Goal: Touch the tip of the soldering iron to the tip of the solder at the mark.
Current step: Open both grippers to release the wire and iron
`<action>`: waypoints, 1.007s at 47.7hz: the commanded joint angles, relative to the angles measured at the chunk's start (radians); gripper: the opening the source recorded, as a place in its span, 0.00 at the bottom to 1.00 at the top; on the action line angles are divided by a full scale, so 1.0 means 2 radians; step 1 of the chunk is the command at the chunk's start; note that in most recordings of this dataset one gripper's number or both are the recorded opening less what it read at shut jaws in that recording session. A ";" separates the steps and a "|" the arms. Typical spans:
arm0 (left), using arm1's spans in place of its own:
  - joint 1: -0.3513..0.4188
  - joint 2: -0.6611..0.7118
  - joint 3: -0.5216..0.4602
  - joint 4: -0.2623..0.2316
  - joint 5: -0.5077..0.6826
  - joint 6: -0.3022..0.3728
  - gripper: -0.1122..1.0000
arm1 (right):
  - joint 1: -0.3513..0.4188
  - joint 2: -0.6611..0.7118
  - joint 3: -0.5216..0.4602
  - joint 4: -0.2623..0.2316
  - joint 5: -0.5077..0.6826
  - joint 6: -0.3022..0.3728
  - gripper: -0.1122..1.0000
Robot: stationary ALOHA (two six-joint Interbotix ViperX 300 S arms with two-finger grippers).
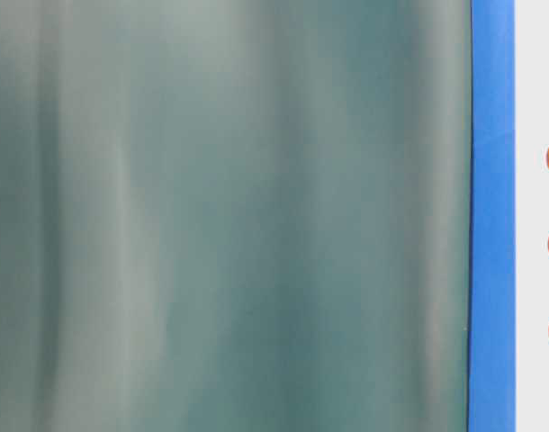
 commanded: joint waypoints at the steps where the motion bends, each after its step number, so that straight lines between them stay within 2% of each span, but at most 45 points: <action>1: -0.001 -0.006 -0.005 0.000 -0.001 0.001 0.12 | 0.003 0.002 -0.013 0.001 -0.005 0.001 0.16; 11: 0.000 -0.007 -0.008 0.000 0.005 0.001 0.12 | 0.007 0.005 -0.018 0.001 -0.005 0.002 0.17; 14: 0.000 -0.008 -0.008 0.000 0.005 0.001 0.15 | 0.007 0.005 -0.018 0.000 -0.005 0.002 0.21; 20: 0.000 -0.015 -0.008 0.000 0.009 -0.002 0.34 | 0.005 0.004 -0.021 0.000 -0.008 0.002 0.47; 25: 0.000 -0.032 -0.008 0.000 0.028 0.001 0.60 | 0.002 -0.007 -0.022 0.000 -0.005 0.001 0.76; 28: 0.001 -0.049 -0.008 0.000 0.046 0.004 0.74 | -0.002 -0.022 -0.020 -0.001 -0.005 -0.002 0.89; 30: 0.002 -0.061 -0.008 0.000 0.058 0.007 0.79 | -0.003 -0.034 -0.019 -0.002 -0.002 -0.004 0.91; 33: 0.003 -0.080 -0.008 0.000 0.074 0.014 0.84 | -0.007 -0.054 -0.017 -0.005 0.005 -0.007 0.87; 37: 0.008 -0.104 -0.007 0.000 0.094 0.027 0.83 | -0.015 -0.090 -0.016 -0.014 0.023 -0.012 0.83; 48: 0.033 -0.183 -0.005 0.000 0.143 0.084 0.82 | -0.053 -0.182 -0.014 -0.041 0.076 -0.027 0.84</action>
